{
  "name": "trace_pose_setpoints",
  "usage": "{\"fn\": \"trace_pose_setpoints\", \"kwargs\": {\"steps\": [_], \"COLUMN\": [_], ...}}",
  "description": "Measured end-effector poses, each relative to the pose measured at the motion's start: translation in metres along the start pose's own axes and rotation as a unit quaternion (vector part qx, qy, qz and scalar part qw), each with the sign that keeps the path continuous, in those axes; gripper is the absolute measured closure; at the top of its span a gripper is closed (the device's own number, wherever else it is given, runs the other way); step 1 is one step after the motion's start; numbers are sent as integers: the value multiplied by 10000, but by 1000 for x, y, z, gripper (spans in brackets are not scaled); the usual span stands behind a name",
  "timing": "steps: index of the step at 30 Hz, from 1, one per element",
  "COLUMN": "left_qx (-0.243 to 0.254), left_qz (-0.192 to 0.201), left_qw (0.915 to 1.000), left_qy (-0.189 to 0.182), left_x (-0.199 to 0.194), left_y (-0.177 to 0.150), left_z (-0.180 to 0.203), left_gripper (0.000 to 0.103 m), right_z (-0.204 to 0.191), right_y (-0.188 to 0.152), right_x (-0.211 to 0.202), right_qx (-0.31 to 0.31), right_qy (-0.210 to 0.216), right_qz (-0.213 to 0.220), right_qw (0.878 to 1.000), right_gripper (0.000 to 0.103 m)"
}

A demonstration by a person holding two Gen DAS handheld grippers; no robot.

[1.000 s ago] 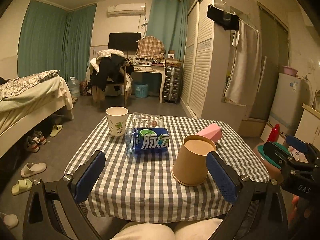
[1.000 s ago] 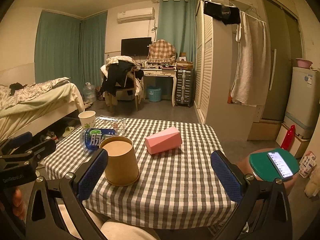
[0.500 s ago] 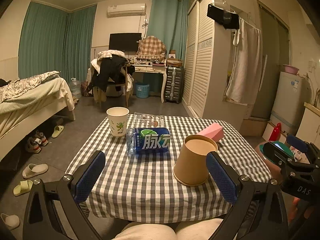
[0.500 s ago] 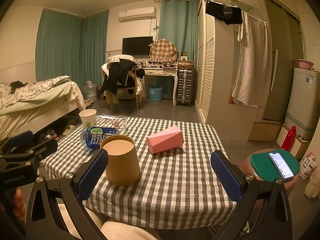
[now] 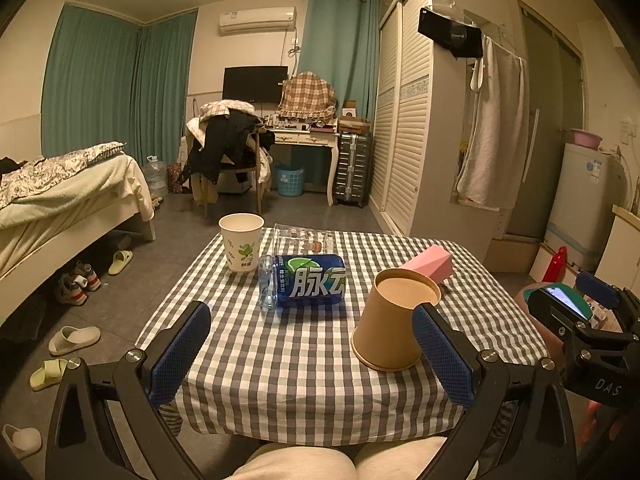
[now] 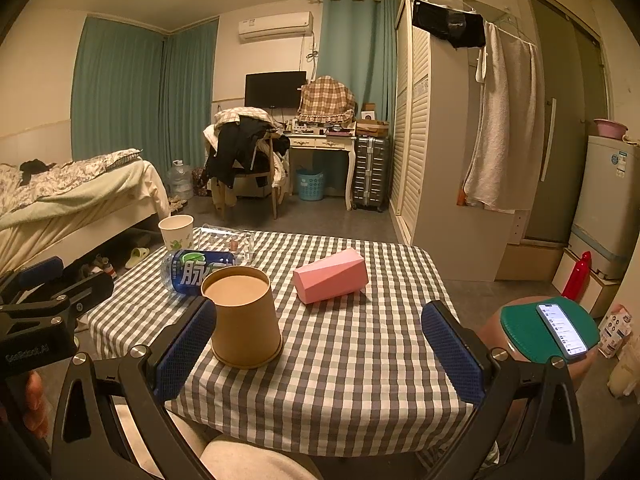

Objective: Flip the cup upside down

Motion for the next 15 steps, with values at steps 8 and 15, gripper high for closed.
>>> {"fn": "trace_pose_setpoints", "kwargs": {"steps": [8,15], "left_qx": [-4,-19], "left_qz": [-9,-30], "left_qw": [10000,10000], "left_qy": [13,4], "left_x": [0,0], "left_y": [-2,-5], "left_z": [-1,-2], "left_gripper": [0,0], "right_z": [0,-2], "right_y": [-2,-5], "right_x": [1,3], "right_qx": [-22,-48], "right_qy": [2,16], "right_qz": [-46,-84], "right_qw": [10000,10000], "right_gripper": [0,0]}}
Point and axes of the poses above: each gripper's, at about its wrist camera, not at the fingertips, and x roughly the way its jaws point, z to its right, y to its top, the point moved 5 cm from there along x, roughly the way its jaws point, and after that the axes turned 11 degrees about -y, right-handed, at the moved point
